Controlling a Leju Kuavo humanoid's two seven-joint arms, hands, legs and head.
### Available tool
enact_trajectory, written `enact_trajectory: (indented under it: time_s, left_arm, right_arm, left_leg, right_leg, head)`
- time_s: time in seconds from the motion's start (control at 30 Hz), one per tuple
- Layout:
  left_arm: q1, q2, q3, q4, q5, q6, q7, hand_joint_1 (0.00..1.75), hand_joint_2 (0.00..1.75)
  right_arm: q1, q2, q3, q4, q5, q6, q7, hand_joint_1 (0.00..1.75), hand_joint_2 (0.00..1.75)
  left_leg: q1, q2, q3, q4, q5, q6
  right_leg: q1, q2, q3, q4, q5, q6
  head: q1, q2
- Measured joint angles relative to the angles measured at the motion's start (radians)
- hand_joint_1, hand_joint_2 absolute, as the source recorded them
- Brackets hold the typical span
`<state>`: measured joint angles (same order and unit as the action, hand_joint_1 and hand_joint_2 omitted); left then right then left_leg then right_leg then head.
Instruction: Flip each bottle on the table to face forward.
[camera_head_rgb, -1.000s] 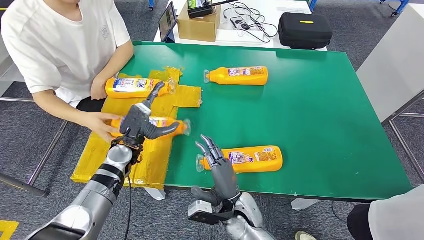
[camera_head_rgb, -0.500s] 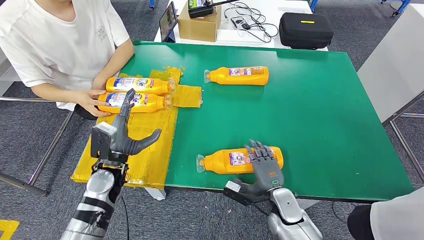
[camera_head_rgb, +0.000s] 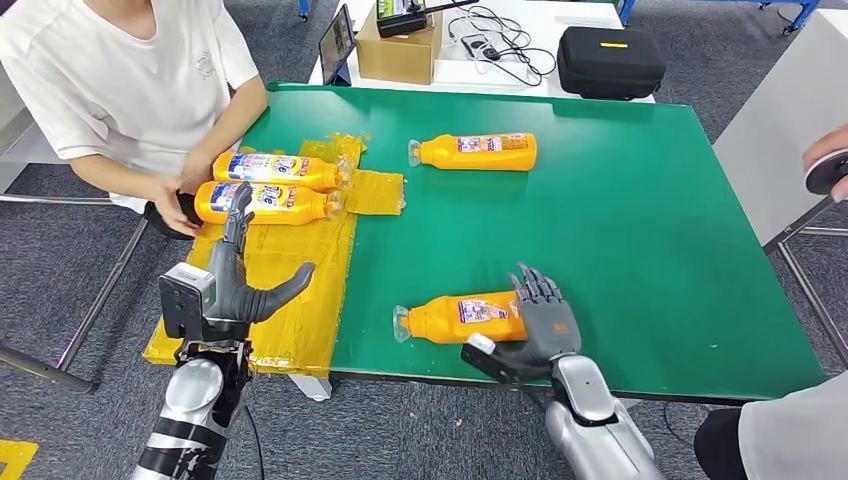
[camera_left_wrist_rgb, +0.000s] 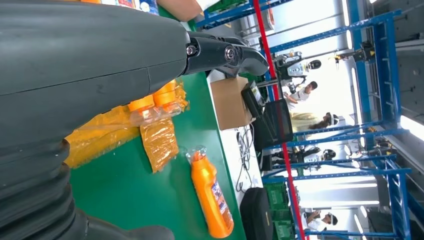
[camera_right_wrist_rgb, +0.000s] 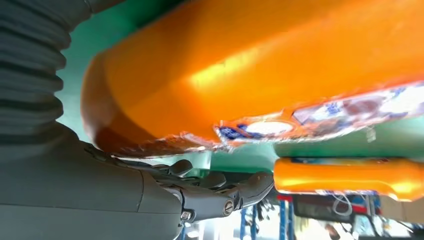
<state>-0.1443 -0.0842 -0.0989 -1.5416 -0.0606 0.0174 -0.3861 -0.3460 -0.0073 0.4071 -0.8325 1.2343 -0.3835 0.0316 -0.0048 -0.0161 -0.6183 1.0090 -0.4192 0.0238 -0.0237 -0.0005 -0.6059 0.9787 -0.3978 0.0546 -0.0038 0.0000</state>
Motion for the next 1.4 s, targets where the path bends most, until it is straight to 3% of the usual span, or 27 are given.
enact_trajectory:
  time_s: [0.07, 0.1, 0.2, 0.23, 0.5, 0.63, 0.93, 1.03, 1.27, 1.33, 1.4]
  left_arm:
    - [-0.005, -0.003, -0.001, 0.004, 0.005, 0.001, 0.002, 0.00, 1.75]
    - [-0.006, -0.004, -0.001, 0.006, 0.006, 0.001, 0.003, 0.00, 1.75]
    - [-0.014, -0.006, -0.003, 0.014, 0.014, -0.003, 0.003, 0.00, 1.75]
    - [-0.019, -0.007, -0.004, 0.019, 0.019, -0.006, 0.003, 0.00, 1.75]
    - [-0.079, -0.020, -0.034, 0.098, 0.106, -0.041, 0.034, 0.00, 1.75]
    - [-0.102, -0.031, -0.061, 0.132, 0.117, -0.029, 0.039, 0.00, 1.75]
    - [-0.134, -0.034, -0.106, 0.192, 0.160, -0.017, 0.021, 0.00, 1.75]
    - [-0.136, -0.038, -0.113, 0.200, 0.192, -0.017, 0.021, 0.00, 1.75]
    - [-0.135, -0.047, -0.120, 0.209, 0.223, -0.017, 0.032, 0.00, 1.75]
    - [-0.129, -0.056, -0.119, 0.209, 0.281, -0.001, 0.065, 0.00, 1.75]
    - [-0.110, -0.074, -0.117, 0.209, 0.356, 0.057, 0.092, 0.00, 1.75]
  right_arm:
    - [-0.037, 0.005, -0.005, 0.041, -0.008, 0.021, -0.002, 0.01, 1.75]
    - [-0.050, 0.008, -0.007, 0.056, -0.010, 0.026, -0.004, 0.32, 1.75]
    - [-0.085, 0.015, -0.011, 0.103, -0.018, 0.045, -0.024, 1.62, 1.75]
    - [-0.099, 0.018, -0.012, 0.121, -0.021, 0.055, -0.035, 1.75, 1.75]
    - [-0.243, 0.035, 0.006, 0.289, -0.039, 0.236, -0.075, 1.75, 1.75]
    - [-0.287, 0.041, 0.019, 0.341, -0.065, 0.276, -0.103, 1.75, 1.75]
    - [-0.303, 0.047, 0.011, 0.378, -0.256, 0.373, -0.299, 1.75, 1.75]
    - [-0.280, 0.059, -0.013, 0.374, -0.352, 0.368, -0.377, 1.75, 1.75]
    - [-0.252, 0.082, -0.045, 0.359, -0.407, 0.352, -0.413, 1.75, 1.75]
    - [-0.227, 0.091, -0.066, 0.337, -0.487, 0.305, -0.465, 1.75, 1.75]
    - [-0.163, 0.112, -0.102, 0.273, -0.614, 0.196, -0.541, 1.75, 1.75]
  left_leg:
    - [0.000, 0.000, 0.001, 0.000, 0.000, 0.000]
    - [0.000, 0.000, 0.001, 0.000, 0.001, 0.000]
    - [0.000, 0.001, 0.001, 0.000, 0.001, 0.000]
    - [0.000, 0.001, 0.001, 0.000, 0.001, 0.000]
    - [0.000, 0.005, 0.009, 0.000, 0.001, 0.000]
    - [0.000, 0.005, 0.012, 0.000, 0.000, 0.000]
    - [0.001, 0.011, 0.019, 0.000, -0.002, -0.002]
    - [0.002, 0.012, 0.020, 0.000, -0.003, -0.003]
    - [0.003, 0.012, 0.020, 0.000, -0.002, -0.003]
    - [0.003, 0.011, 0.019, 0.000, -0.002, -0.003]
    - [0.003, 0.010, 0.016, 0.000, -0.002, -0.003]
  right_leg:
    - [0.000, 0.000, 0.000, 0.000, 0.001, 0.000]
    - [0.000, 0.000, 0.000, 0.000, 0.001, -0.001]
    - [0.000, 0.000, 0.000, 0.000, 0.002, -0.002]
    - [0.000, 0.000, 0.000, 0.000, 0.002, -0.002]
    - [0.000, 0.001, 0.006, -0.001, 0.002, -0.002]
    - [0.000, 0.002, 0.009, -0.001, 0.002, -0.002]
    - [0.002, 0.011, 0.014, -0.001, 0.002, -0.002]
    - [0.002, 0.012, 0.014, -0.001, 0.002, -0.003]
    - [0.003, 0.012, 0.014, -0.001, 0.003, -0.003]
    - [0.003, 0.012, 0.014, -0.001, 0.003, -0.003]
    - [0.003, 0.012, 0.013, -0.001, 0.002, -0.003]
  head:
    - [0.000, 0.000]
    - [0.000, 0.000]
    - [0.000, 0.000]
    - [0.000, 0.000]
    - [0.000, 0.000]
    - [0.000, 0.000]
    - [0.000, 0.000]
    - [0.000, 0.000]
    - [0.000, 0.000]
    - [0.000, 0.000]
    - [0.000, 0.000]
